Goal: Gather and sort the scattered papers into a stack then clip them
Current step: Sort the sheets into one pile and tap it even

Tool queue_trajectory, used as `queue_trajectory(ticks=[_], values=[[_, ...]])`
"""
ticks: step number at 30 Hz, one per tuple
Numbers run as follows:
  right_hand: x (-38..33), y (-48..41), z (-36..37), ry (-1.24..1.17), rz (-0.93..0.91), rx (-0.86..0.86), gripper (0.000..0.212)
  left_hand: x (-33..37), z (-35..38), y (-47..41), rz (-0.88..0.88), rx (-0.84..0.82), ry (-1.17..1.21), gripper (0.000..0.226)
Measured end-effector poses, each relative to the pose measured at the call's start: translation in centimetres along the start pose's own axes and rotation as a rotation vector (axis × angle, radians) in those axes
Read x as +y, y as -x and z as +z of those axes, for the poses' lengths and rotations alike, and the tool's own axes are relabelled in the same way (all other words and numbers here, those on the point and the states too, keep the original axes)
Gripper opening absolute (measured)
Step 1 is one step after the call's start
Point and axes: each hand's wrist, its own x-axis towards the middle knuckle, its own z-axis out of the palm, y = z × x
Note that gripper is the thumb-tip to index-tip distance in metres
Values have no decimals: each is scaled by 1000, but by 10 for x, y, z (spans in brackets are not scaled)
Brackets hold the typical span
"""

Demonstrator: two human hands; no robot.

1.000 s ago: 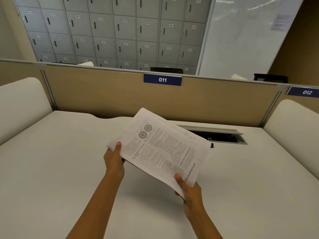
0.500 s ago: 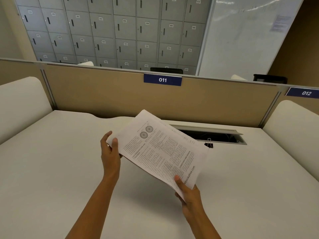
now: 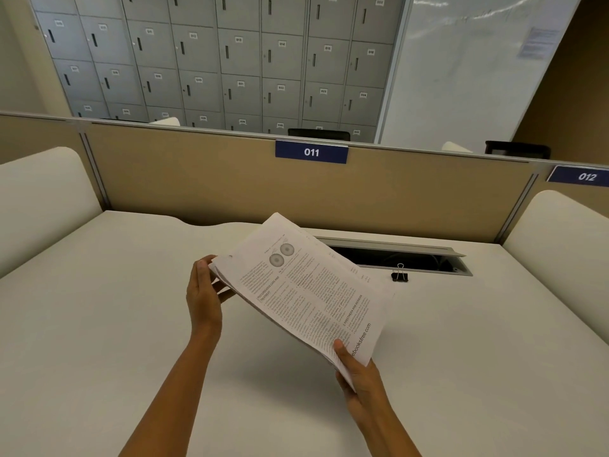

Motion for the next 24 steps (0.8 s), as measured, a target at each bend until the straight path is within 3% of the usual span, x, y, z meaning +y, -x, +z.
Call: queue_trajectory(ticks=[3,5,9,15,18,21,24], values=[[-1,-2,0,4,10,1,86,4,-5,-3,104,-21,-123,28],[0,-4,-2,0,9,3,98,6,-9,-6,179,-77,-197,24],[-2,-3,-2,10,1,-11,86,6,-16,-9,250,-180,-278,8],[-2,-3,0,-11,-4,-1,76,8,-18,0,176,-261,-236,31],[-3,-3,0,-1,-16,-3,76,8,-16,0,178,-250,-265,31],[-5,0,0,-1,-15,5,57,10,-11,0,163,-175,-273,32],[-3,-1,2,15,-35,-32,82,14,-5,3,121,-53,-205,32]])
